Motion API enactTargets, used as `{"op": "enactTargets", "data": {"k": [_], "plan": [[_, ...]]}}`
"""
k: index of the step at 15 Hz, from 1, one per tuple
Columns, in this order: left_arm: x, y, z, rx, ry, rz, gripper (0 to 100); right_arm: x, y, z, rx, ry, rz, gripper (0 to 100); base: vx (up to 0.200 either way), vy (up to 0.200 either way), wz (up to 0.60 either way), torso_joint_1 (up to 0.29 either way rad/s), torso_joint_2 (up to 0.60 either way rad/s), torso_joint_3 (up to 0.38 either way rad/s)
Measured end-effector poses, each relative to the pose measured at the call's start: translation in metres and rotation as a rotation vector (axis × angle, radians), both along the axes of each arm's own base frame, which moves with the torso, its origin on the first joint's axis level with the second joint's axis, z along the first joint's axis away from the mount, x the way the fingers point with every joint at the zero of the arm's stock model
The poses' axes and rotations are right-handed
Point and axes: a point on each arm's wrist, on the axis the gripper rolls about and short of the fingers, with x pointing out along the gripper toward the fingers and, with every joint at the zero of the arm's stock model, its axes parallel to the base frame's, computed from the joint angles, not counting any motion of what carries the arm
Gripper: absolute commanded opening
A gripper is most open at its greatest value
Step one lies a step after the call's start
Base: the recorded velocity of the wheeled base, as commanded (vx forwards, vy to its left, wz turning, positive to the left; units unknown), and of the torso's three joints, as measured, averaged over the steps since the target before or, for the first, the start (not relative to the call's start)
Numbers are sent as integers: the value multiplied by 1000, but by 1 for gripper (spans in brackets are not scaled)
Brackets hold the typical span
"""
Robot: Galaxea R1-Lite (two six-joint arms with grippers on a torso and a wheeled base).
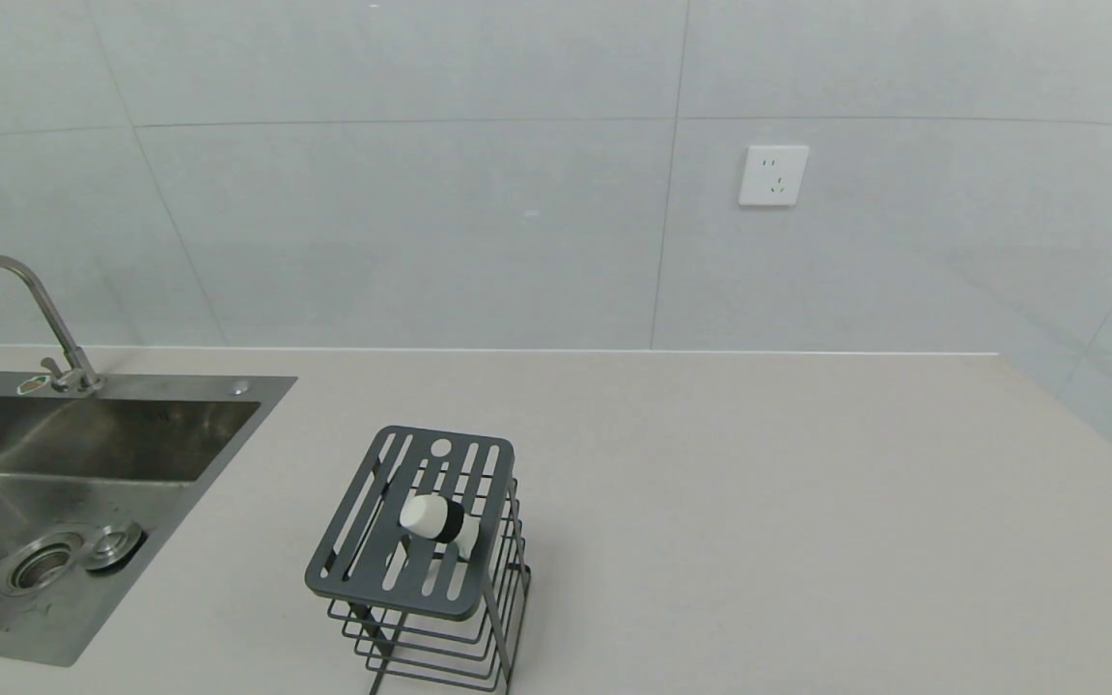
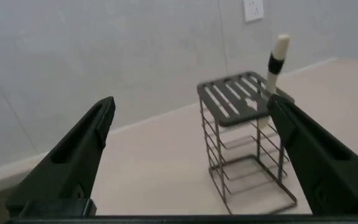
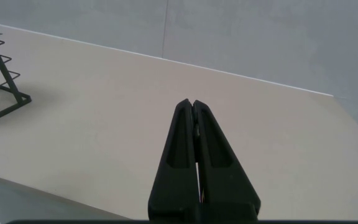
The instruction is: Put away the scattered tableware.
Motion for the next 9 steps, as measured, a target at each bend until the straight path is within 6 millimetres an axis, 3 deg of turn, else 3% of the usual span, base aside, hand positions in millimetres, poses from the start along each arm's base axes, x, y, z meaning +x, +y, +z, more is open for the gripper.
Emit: {"op": "enactTargets", "data": {"k": [3, 9], "plan": [[-1, 5, -11, -51, 89, 219, 100, 1, -3, -4, 61, 47, -145, 0, 0, 0, 0, 0, 0, 0], [-1, 5, -12, -93, 97, 226, 100, 1, -4, -7, 127, 78, -183, 0, 0, 0, 0, 0, 0, 0]]}}
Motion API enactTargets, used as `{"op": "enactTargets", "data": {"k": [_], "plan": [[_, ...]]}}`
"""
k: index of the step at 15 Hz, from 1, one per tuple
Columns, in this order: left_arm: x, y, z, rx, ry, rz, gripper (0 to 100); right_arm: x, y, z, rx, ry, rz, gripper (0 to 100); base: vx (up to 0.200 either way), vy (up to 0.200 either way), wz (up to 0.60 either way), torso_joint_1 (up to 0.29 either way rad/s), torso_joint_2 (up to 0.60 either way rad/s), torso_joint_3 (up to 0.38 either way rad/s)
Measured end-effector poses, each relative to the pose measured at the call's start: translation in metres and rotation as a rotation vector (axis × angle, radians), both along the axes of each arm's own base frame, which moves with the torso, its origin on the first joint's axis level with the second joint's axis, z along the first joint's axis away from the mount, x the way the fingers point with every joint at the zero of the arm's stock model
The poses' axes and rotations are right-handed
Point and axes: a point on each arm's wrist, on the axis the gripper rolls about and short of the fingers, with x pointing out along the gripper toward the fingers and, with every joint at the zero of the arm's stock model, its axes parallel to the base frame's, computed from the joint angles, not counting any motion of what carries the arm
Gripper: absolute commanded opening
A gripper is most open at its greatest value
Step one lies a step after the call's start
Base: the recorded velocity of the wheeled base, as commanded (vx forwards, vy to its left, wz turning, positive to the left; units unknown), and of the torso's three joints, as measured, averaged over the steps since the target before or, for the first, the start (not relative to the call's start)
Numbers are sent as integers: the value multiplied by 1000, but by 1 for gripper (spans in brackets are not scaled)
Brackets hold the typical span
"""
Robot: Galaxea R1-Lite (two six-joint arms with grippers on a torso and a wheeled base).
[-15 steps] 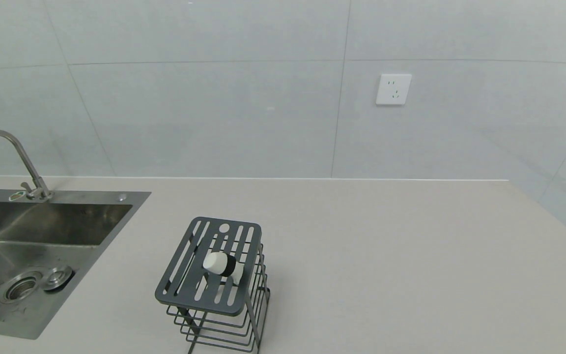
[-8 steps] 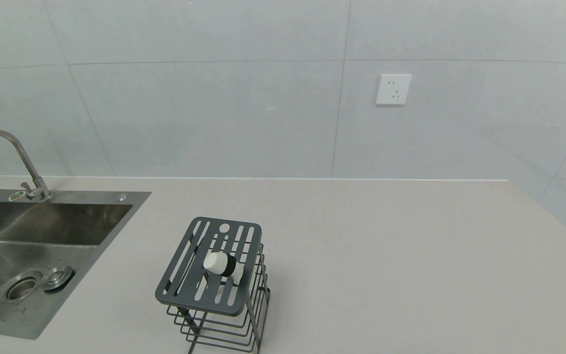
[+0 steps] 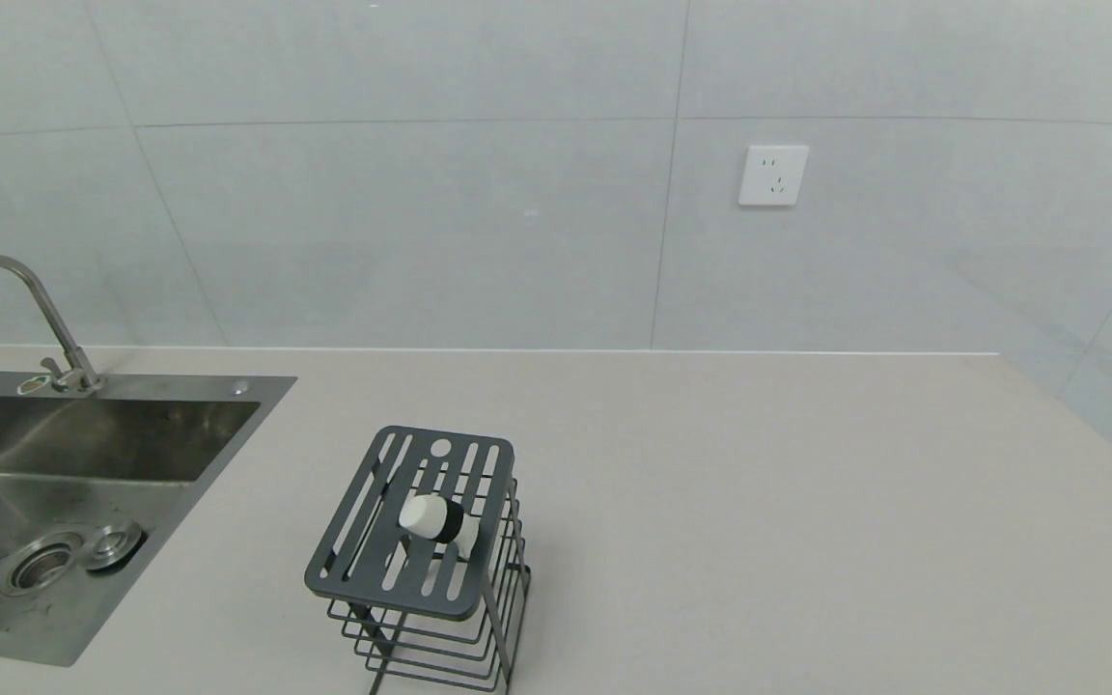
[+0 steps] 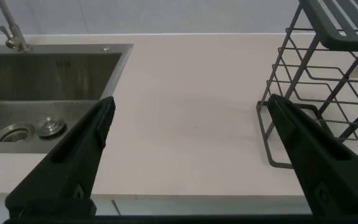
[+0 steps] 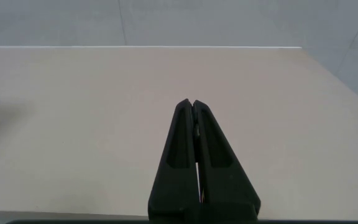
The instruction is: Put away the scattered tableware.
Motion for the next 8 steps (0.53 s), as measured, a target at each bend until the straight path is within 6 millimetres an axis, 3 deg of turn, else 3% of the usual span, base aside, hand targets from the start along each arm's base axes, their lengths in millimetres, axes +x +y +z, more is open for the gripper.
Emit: {"op": "enactTargets", "data": {"k": [8], "plan": [[0, 0, 0, -2, 1, -4, 100, 0, 0, 0, 1, 1, 0, 0, 0, 0, 0, 0, 0, 0]]}}
